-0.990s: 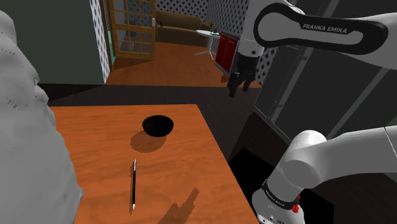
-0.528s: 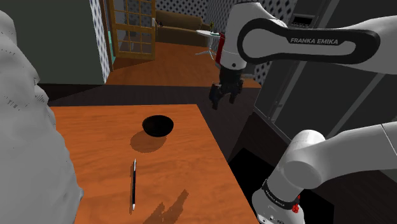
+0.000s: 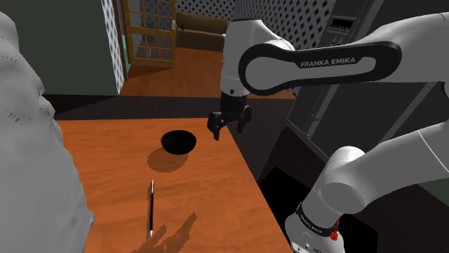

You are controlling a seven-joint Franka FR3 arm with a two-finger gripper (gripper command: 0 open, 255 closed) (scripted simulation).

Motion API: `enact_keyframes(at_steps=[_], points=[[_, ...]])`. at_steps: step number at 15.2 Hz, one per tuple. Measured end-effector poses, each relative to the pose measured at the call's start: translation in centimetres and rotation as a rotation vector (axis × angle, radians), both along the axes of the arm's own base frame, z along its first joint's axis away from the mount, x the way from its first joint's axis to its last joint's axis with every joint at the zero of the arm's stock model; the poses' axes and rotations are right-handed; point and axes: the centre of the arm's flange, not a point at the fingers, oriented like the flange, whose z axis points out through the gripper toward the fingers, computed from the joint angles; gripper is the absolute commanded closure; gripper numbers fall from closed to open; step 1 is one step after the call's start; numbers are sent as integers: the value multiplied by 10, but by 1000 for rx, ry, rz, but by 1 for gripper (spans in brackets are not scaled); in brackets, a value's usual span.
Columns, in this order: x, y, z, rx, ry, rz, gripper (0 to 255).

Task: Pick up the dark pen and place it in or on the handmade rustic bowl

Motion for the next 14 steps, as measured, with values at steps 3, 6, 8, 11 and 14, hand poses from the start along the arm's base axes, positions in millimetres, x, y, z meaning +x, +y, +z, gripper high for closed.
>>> enact_keyframes(at_steps=[3, 6, 8, 11, 14], points=[[10, 31, -19, -1, -4, -41, 0], [25, 64, -33, -1, -9, -83, 0], [36, 86, -42, -1, -12, -109, 0], [52, 117, -58, -1, -16, -150, 0], [67, 148, -77, -1, -20, -190, 0]])
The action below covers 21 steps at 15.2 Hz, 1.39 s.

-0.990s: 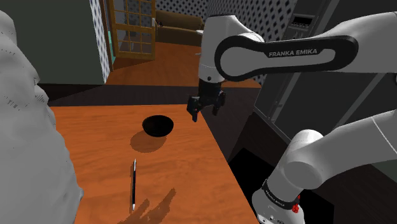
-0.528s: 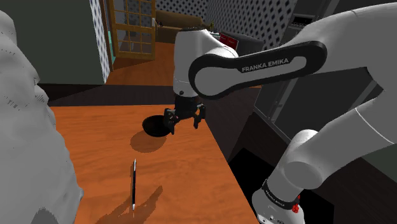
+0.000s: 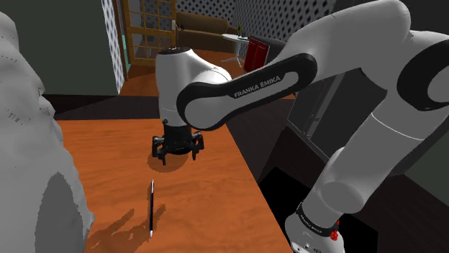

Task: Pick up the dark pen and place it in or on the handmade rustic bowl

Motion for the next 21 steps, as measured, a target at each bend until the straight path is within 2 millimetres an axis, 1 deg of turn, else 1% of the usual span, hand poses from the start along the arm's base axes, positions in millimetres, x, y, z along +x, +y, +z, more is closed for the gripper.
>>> enact_keyframes(at_steps=[1, 2, 5, 6, 7, 10, 15, 21], points=[[7, 9, -6, 0, -2, -14, 0], [10, 23, -11, 0, -3, -26, 0], [31, 48, -26, 1, -7, -67, 0], [38, 61, -35, 3, -9, -80, 0], [43, 67, -38, 2, -9, -90, 0], [46, 72, -50, 2, -10, -99, 0], [47, 71, -77, 1, -10, -101, 0], [47, 71, -80, 2, -11, -100, 0]])
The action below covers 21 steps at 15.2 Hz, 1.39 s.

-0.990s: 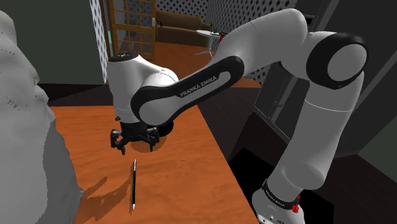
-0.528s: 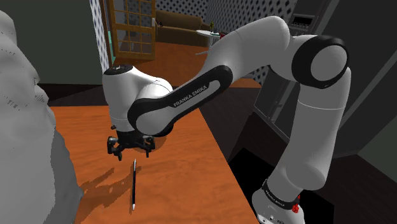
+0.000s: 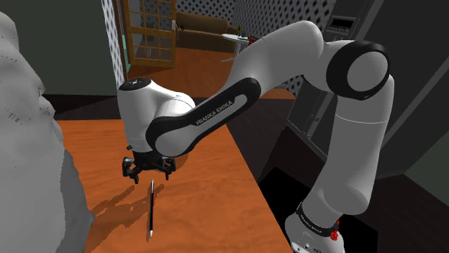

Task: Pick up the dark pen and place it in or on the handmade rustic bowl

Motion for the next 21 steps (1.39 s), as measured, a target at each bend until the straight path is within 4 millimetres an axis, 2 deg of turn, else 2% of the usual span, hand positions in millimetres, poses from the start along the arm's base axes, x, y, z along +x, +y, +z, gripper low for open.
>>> enact_keyframes(at_steps=[1, 12, 21], points=[[0, 0, 0, 0, 0, 0, 255], [0, 0, 4, 1, -3, 0, 255], [0, -1, 48, 0, -1, 0, 255]])
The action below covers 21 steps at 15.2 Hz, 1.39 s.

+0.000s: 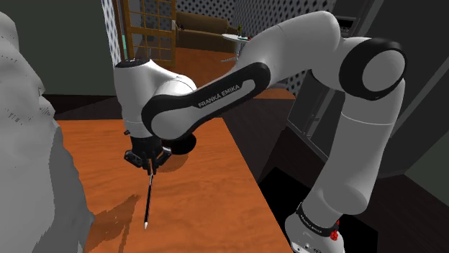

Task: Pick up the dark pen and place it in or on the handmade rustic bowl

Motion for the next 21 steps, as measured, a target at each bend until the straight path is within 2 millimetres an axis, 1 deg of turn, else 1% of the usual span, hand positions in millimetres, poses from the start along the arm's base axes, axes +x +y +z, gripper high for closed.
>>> enact_keyframes(at_steps=[14, 16, 19, 21], points=[[0, 1, 71, 0, 0, 0, 255], [9, -11, 75, 0, 0, 0, 255], [27, -42, 77, 0, 0, -2, 255], [44, -64, 77, 0, 1, -1, 255]])
